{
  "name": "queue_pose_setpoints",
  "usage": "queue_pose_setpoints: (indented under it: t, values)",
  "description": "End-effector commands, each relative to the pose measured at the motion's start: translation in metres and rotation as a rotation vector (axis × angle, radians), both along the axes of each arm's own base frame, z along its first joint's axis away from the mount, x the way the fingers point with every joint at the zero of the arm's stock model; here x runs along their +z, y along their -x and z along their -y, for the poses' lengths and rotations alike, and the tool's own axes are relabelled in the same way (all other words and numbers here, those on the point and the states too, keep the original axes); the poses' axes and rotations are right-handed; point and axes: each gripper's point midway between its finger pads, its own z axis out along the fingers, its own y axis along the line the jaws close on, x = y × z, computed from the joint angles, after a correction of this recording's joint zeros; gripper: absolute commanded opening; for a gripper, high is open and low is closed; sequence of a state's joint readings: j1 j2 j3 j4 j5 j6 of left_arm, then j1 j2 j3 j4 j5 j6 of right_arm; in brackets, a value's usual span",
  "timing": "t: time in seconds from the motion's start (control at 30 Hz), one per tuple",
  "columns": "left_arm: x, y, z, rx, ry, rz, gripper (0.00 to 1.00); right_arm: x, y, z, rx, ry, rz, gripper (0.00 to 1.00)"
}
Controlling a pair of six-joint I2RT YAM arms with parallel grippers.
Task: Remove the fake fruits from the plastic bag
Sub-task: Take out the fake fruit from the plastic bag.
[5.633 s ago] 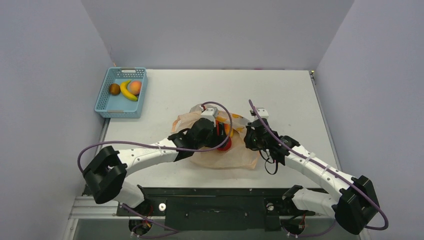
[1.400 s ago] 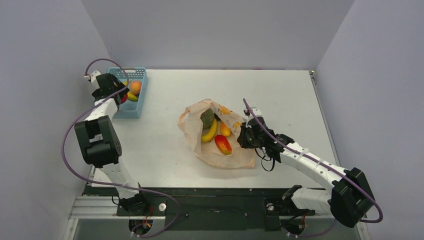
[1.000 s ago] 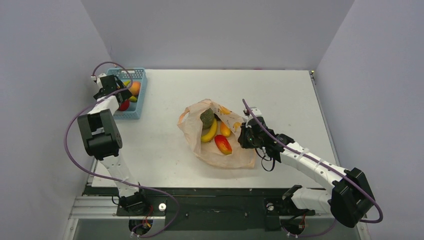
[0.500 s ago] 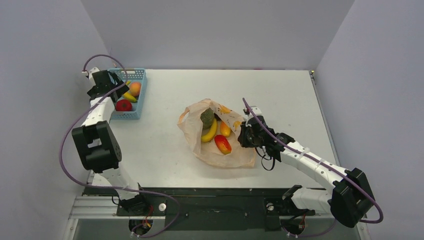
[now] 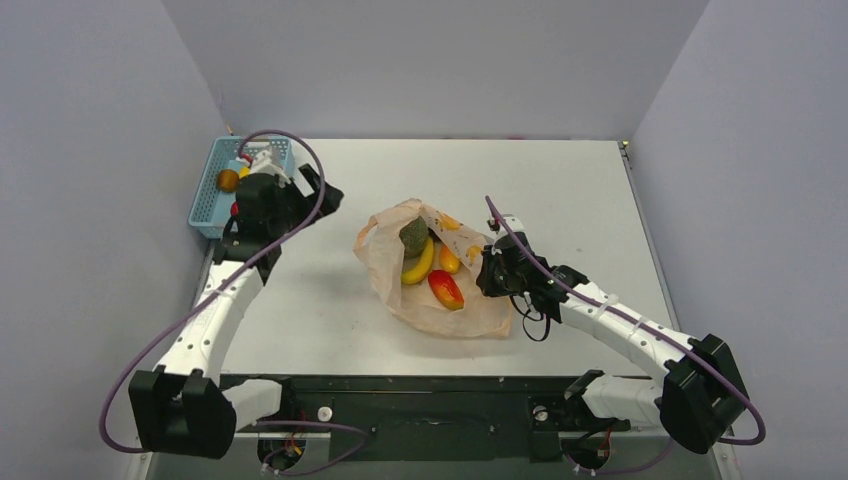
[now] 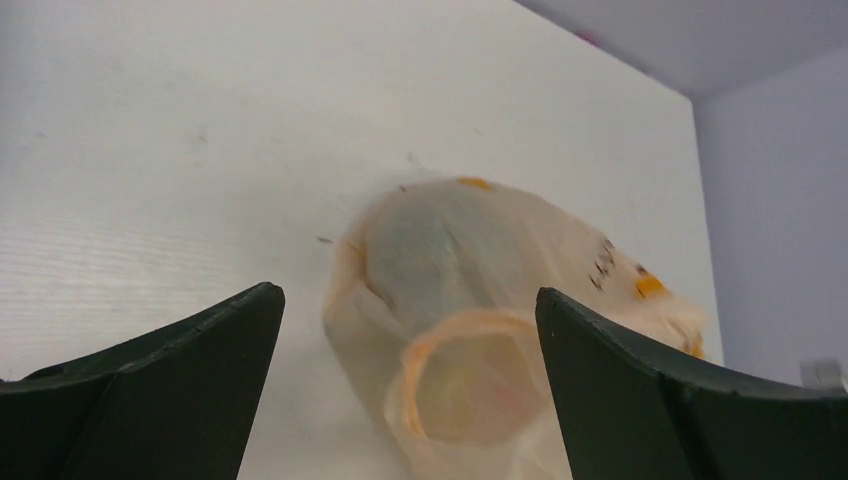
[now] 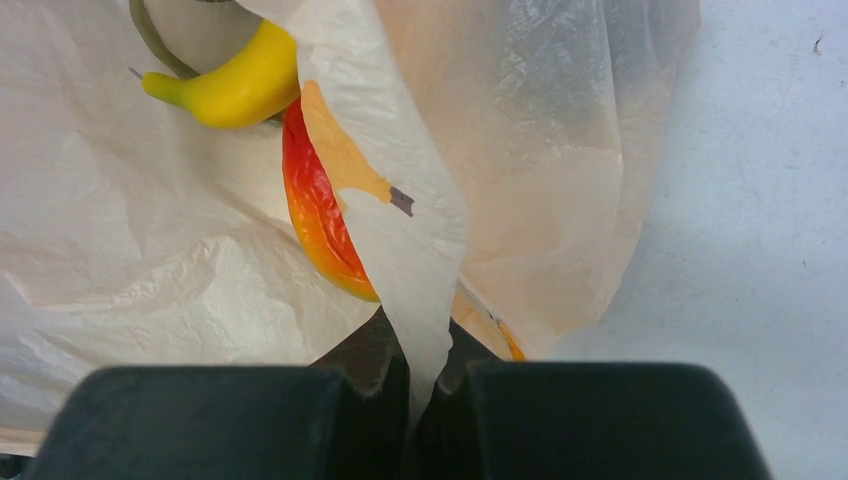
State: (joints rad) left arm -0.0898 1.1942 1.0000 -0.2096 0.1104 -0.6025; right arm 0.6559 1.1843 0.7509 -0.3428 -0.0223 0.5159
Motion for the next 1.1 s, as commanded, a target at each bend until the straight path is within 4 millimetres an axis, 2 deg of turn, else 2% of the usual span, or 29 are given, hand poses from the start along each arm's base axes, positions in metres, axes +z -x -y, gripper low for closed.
queue_pose_setpoints:
  t: [0.0,0.03,0.07,0.1,0.13,0.17,0.2,0.23,0.27,0.3,0.33,0.4,0.5,0.6,0.63,0.67,0.7,0.73,0.77,0.87,1.07]
  values:
    - [0.026,0.051,0.065,-0.194,0.055,0.083,0.97,0.018,-0.009,-0.005,-0.019,-0.029,0.041,0.00]
    - [0.025,0.063,0.082,-0.241,0.047,0.084,0.97,0.017,-0.009,-0.005,-0.019,-0.027,0.038,0.00]
    - [0.033,0.071,0.088,-0.255,0.042,0.108,0.97,0.017,-0.008,-0.005,-0.019,-0.026,0.036,0.00]
    - [0.033,0.085,0.107,-0.314,0.041,0.110,0.97,0.016,-0.008,-0.005,-0.020,-0.026,0.033,0.00]
    - [0.039,0.092,0.111,-0.320,0.041,0.130,0.97,0.016,-0.008,-0.005,-0.022,-0.027,0.034,0.00]
    - [0.041,0.105,0.127,-0.373,0.047,0.138,0.97,0.015,-0.008,-0.005,-0.025,-0.028,0.031,0.00]
    - [0.045,0.110,0.131,-0.378,0.042,0.158,0.97,0.015,-0.008,-0.005,-0.026,-0.030,0.031,0.00]
    - [0.049,0.123,0.145,-0.433,0.028,0.174,0.96,0.015,-0.007,-0.005,-0.029,-0.034,0.028,0.00]
    - [0.051,0.124,0.144,-0.412,0.007,0.185,0.96,0.015,-0.007,-0.005,-0.030,-0.037,0.027,0.00]
    - [0.050,0.136,0.155,-0.446,-0.006,0.183,0.96,0.014,-0.006,-0.006,-0.031,-0.041,0.022,0.00]
    - [0.049,0.137,0.157,-0.432,-0.016,0.188,0.96,0.014,-0.006,-0.006,-0.032,-0.043,0.022,0.00]
    - [0.040,0.148,0.177,-0.471,-0.001,0.196,0.94,0.014,-0.005,-0.005,-0.044,-0.054,0.021,0.00]
    - [0.018,0.162,0.208,-0.532,0.008,0.140,0.91,0.014,-0.004,-0.005,-0.049,-0.061,0.020,0.00]
    - [0.001,0.166,0.229,-0.544,-0.002,0.097,0.89,0.014,-0.002,-0.004,-0.053,-0.067,0.017,0.00]
    - [-0.011,0.167,0.237,-0.556,-0.022,0.073,0.88,0.013,-0.001,-0.003,-0.055,-0.064,0.013,0.00]
    - [-0.011,0.168,0.243,-0.563,-0.028,0.072,0.88,0.012,0.000,-0.002,-0.059,-0.066,0.012,0.00]
    - [-0.021,0.166,0.248,-0.566,-0.053,0.049,0.88,0.010,0.002,-0.001,-0.062,-0.064,0.008,0.00]
    - [-0.019,0.165,0.252,-0.572,-0.061,0.050,0.88,0.011,0.003,0.000,-0.068,-0.073,0.011,0.00]
    - [-0.028,0.163,0.257,-0.577,-0.083,0.030,0.87,0.007,0.005,0.002,-0.070,-0.072,0.006,0.00]
    - [-0.039,0.159,0.266,-0.586,-0.118,0.012,0.84,-0.002,0.010,0.010,-0.105,-0.078,0.012,0.00]
    - [-0.079,0.150,0.273,-0.571,-0.200,-0.049,0.82,-0.016,0.017,0.015,-0.131,-0.084,-0.005,0.00]
